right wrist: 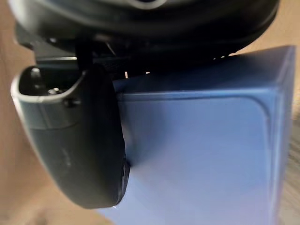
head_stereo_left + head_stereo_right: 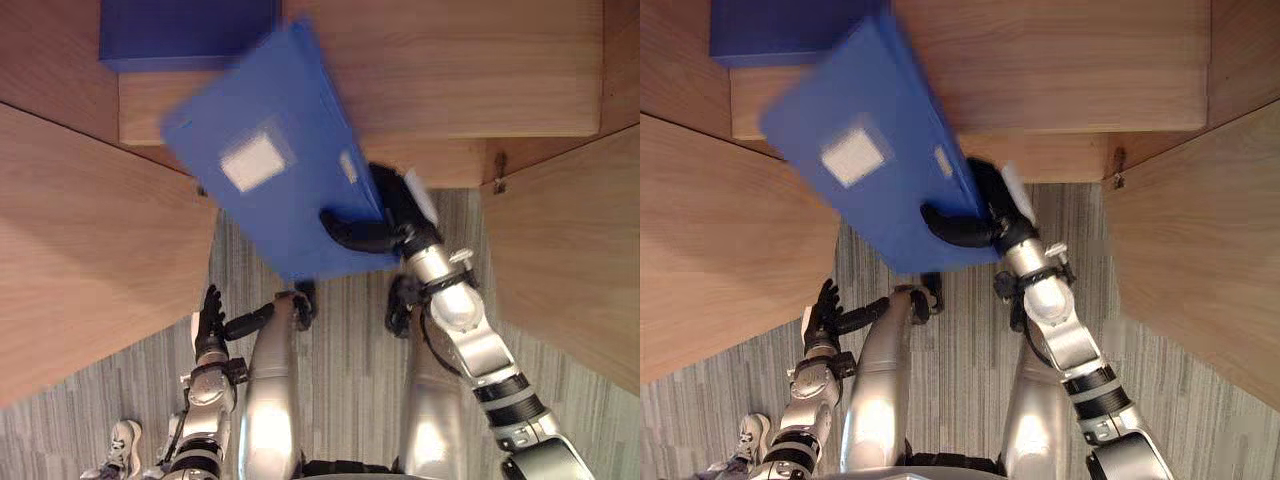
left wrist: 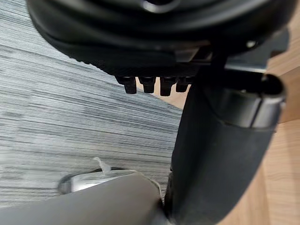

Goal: Walk over to the cabinet, pick up the folder, carry it to the office cabinet, place the folder inside the office cabinet, then close the office cabinet door

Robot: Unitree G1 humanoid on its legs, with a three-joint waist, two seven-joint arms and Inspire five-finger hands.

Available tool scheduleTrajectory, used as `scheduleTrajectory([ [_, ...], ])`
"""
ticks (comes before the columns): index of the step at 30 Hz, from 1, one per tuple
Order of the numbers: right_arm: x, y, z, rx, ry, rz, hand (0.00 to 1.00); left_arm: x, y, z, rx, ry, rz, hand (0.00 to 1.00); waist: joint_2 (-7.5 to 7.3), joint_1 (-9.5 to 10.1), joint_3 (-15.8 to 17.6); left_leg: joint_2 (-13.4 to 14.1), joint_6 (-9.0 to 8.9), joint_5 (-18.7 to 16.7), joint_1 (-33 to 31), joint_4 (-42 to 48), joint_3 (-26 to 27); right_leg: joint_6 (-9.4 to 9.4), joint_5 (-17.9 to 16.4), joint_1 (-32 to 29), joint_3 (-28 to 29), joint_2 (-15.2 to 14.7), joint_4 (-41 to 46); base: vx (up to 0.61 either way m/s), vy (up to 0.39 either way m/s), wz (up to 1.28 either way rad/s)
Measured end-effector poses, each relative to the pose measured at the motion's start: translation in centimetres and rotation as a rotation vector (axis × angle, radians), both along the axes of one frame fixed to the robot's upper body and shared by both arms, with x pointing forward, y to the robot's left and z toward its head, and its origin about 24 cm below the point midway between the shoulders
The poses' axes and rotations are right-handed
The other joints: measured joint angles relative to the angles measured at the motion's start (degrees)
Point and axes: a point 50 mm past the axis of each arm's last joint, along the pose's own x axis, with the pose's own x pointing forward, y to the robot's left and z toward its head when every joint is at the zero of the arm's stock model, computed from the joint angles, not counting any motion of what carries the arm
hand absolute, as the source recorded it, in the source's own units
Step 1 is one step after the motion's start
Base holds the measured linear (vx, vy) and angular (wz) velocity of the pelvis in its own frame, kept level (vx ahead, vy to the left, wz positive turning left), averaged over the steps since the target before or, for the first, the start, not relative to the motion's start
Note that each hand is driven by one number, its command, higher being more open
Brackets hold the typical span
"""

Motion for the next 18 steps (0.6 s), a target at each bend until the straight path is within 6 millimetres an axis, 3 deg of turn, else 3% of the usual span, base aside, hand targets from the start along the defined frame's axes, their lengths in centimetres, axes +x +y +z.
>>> scheduleTrajectory([
  [3, 1.7, -3.3, 2.9, 0.421, -0.024, -0.11, 0.0, 0.8, -0.2, 0.8, -0.008, -0.036, 0.002, 1.0, -0.01, 0.47, 0.3, 0.3, 0.11, -0.27, -1.58, 3.91, -0.79, -0.51, -0.67, -1.11, 0.05, -0.12, 3.77, -0.05, -0.039, 0.05],
  [7, 1.2, -6.0, 4.7, 0.65, -0.123, -0.175, 0.0, 0.8, -0.2, 0.9, -0.007, -0.037, 0.03, 1.0, 0.01, 0.39, 0.29, 0.62, -0.58, -1.29, -1.33, 4.31, -0.8, 0.16, -1.36, -0.76, 0.03, 0.01, 3.75, -0.03, -0.011, -0.04],
  [12, 2.2, -5.9, 5.8, 0.771, -0.111, -0.141, 0.0, 1.0, -1.2, 1.1, -0.015, -0.048, 0.018, 1.0, 0.0, 0.45, 0.14, 0.77, -0.96, -0.64, -0.47, 2.43, -0.74, -0.23, -1.11, -0.14, -0.67, -0.05, 2.41, -0.04, -0.049, 0.0],
  [18, 5.0, -6.0, 7.8, 0.927, -0.035, -0.128, 0.0, 1.1, -2.1, 1.3, -0.02, -0.058, 0.009, 1.0, 0.02, 1.11, 0.1, 0.19, -0.9, 0.81, -0.57, 0.86, -2.13, -1.38, -0.97, 0.38, -2.64, -0.71, 1.93, 0.01, -0.053, 0.12],
])
